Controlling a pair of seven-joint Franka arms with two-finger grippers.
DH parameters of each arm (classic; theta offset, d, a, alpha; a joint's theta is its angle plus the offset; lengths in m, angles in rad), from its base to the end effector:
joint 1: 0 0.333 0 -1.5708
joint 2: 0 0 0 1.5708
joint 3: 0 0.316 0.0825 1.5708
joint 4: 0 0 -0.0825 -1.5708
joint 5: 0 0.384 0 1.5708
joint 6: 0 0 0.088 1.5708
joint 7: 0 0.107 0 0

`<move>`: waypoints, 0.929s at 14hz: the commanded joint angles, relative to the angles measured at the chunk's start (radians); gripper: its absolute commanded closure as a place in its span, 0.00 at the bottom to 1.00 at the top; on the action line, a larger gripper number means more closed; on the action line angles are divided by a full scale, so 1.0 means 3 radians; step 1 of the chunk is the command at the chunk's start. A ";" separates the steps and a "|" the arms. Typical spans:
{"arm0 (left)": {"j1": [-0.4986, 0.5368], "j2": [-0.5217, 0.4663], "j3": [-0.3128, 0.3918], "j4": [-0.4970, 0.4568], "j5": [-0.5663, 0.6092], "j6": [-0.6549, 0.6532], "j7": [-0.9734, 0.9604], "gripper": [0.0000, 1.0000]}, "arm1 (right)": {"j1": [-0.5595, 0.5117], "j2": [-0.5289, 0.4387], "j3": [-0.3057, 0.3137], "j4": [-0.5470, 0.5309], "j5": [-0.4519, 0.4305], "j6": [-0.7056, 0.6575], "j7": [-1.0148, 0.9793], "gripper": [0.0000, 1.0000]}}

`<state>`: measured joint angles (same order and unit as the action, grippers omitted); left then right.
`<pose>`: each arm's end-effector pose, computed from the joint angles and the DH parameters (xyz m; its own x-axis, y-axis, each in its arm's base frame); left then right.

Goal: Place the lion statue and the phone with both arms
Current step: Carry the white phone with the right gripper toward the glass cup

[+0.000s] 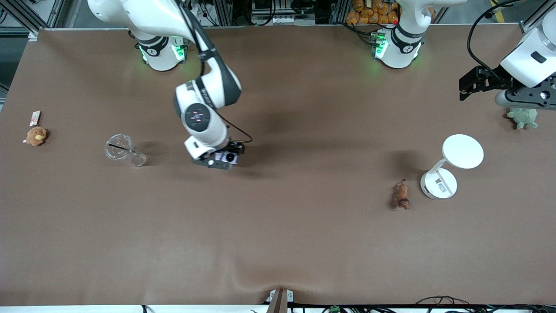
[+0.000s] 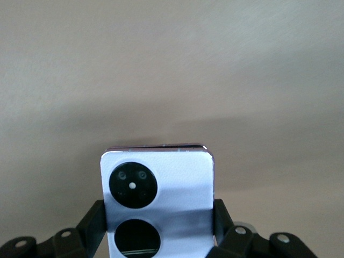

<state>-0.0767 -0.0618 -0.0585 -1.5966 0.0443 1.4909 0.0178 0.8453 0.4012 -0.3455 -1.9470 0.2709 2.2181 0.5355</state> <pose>0.5226 -0.0671 0.6391 0.9879 -0.1485 -0.0447 -0.1506 -0.9875 -0.0471 0.5241 0.3052 0.2768 0.9745 -0.1890 -0.1212 -0.1909 -0.9816 -0.0043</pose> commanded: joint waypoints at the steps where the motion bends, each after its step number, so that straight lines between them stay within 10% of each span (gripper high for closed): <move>1: 0.0025 -0.0004 -0.0020 0.0045 0.0001 -0.0066 -0.0095 0.00 | -0.0061 -0.0431 -0.0177 -0.0407 -0.0039 -0.0030 -0.0331 1.00; 13: 0.0087 -0.0004 -0.0025 0.0071 0.0001 -0.0071 -0.0054 0.00 | -0.0348 -0.0473 -0.0408 -0.1129 -0.0059 0.0690 -0.1069 1.00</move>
<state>-0.0587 -0.0618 -0.0575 -1.5926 0.0443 1.4903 0.0041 0.7467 0.2732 -0.4723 -2.2370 0.2667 2.3720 0.2388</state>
